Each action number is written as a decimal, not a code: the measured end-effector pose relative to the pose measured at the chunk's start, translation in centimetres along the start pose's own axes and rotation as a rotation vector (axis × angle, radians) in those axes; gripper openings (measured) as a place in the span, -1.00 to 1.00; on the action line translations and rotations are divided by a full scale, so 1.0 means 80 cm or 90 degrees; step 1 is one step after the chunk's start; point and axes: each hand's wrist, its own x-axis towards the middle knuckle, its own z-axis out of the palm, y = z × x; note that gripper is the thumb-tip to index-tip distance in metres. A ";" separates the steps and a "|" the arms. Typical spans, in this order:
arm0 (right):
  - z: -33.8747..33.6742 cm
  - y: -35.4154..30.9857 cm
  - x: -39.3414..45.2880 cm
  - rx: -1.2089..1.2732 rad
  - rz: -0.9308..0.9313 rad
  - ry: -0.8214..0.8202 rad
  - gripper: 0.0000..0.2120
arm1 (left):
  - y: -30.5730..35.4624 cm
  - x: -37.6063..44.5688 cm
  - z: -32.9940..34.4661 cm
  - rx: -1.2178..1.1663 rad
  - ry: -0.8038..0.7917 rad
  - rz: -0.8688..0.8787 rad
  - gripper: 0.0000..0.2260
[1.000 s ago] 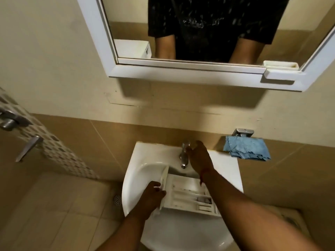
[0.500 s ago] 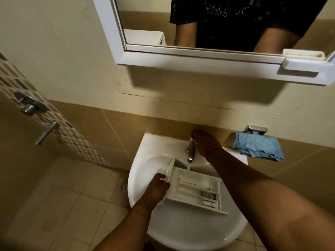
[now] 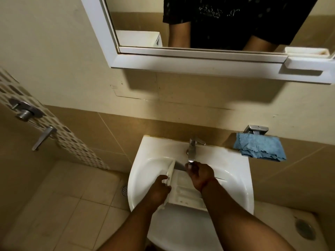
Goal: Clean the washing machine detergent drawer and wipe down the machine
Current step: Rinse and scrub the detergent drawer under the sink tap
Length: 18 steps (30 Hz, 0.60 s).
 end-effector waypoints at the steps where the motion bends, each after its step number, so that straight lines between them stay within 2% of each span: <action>1: 0.004 0.005 0.005 -0.001 0.004 -0.011 -0.85 | 0.001 0.002 -0.001 0.000 -0.008 0.000 -0.65; 3: 0.013 0.026 0.009 -0.117 0.002 -0.058 -0.87 | 0.003 0.006 -0.003 -0.013 -0.007 0.000 -0.70; 5: 0.018 0.052 -0.009 -0.308 -0.072 -0.105 -0.80 | 0.003 0.009 -0.003 -0.020 0.003 0.010 -0.77; 7: 0.015 0.080 -0.039 -0.447 -0.181 -0.116 -0.74 | 0.001 0.013 -0.002 -0.011 0.005 0.020 -0.73; 8: 0.009 0.094 -0.053 -0.476 -0.212 -0.155 -0.73 | 0.002 0.015 -0.002 -0.001 0.009 0.020 -0.70; 11: -0.034 0.135 -0.073 -0.830 -0.459 -0.263 -0.65 | 0.007 0.020 -0.004 0.037 0.005 -0.001 -0.64; 13: -0.074 0.150 -0.051 -1.109 -0.590 -0.235 -0.44 | 0.008 0.021 -0.006 0.058 -0.011 0.006 -0.63; 14: -0.086 0.145 -0.037 -1.183 -0.641 -0.190 -0.39 | 0.008 0.021 -0.007 0.063 -0.018 0.011 -0.64; 15: -0.090 0.142 -0.025 -1.204 -0.655 -0.167 -0.38 | 0.008 0.021 -0.008 0.066 -0.024 0.014 -0.64; 18: -0.060 0.116 -0.028 -1.140 -0.567 -0.054 -0.40 | 0.007 0.020 -0.009 0.073 -0.030 0.021 -0.66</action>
